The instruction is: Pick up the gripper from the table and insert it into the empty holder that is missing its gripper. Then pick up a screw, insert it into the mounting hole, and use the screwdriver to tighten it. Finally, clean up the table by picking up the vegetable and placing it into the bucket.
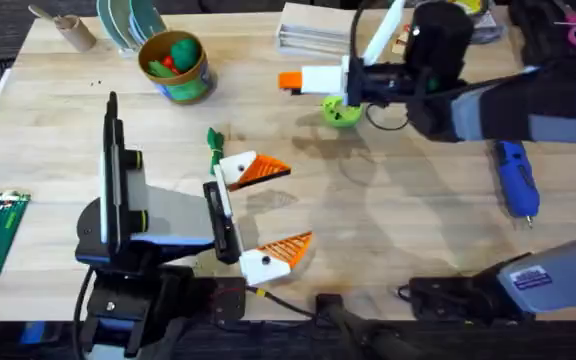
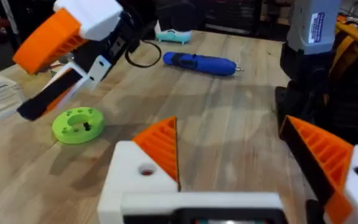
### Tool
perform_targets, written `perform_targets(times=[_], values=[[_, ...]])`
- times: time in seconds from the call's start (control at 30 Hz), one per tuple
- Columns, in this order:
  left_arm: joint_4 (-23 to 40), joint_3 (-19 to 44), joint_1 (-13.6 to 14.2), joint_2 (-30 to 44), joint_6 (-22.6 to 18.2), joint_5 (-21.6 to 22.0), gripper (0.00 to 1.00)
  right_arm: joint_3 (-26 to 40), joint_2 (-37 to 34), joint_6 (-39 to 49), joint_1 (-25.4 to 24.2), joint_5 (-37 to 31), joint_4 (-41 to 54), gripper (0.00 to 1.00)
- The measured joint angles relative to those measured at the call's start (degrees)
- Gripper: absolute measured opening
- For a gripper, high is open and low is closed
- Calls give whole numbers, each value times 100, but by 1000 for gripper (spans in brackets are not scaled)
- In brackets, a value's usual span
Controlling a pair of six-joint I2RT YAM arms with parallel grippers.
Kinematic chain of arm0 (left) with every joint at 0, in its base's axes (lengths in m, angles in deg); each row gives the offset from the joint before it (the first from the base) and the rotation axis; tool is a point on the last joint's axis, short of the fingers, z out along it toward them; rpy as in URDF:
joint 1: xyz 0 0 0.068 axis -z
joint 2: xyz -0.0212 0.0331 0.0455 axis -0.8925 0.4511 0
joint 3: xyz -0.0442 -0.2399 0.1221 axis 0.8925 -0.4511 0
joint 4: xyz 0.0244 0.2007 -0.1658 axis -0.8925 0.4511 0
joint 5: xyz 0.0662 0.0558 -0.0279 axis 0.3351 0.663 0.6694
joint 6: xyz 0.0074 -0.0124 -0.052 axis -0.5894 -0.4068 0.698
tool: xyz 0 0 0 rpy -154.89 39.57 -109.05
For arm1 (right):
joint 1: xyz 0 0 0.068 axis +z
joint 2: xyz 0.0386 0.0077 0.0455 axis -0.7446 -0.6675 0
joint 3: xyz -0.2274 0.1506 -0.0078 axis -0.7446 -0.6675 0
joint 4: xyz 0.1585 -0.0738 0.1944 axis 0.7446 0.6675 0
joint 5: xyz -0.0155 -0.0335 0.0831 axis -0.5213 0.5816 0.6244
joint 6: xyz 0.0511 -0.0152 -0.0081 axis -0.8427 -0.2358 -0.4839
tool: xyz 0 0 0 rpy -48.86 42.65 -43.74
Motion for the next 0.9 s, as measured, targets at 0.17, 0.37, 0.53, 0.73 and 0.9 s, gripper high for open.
perform_targets(times=[0.17,0.37,0.53,0.73,0.9], values=[[2,0,0,2,0,0,992,267,492,807,-361,-766,1627,978],[0,0,0,1,0,0,993,923,1342,2190,-542,-2115,4149,980],[0,0,0,2,0,-2,993,1500,1959,3114,-540,-3380,5587,992],[0,0,0,0,0,-2,992,1634,2416,3546,-540,-4030,6463,992],[0,0,0,1,0,-2,993,1634,2563,3652,-540,-4190,6645,992]])
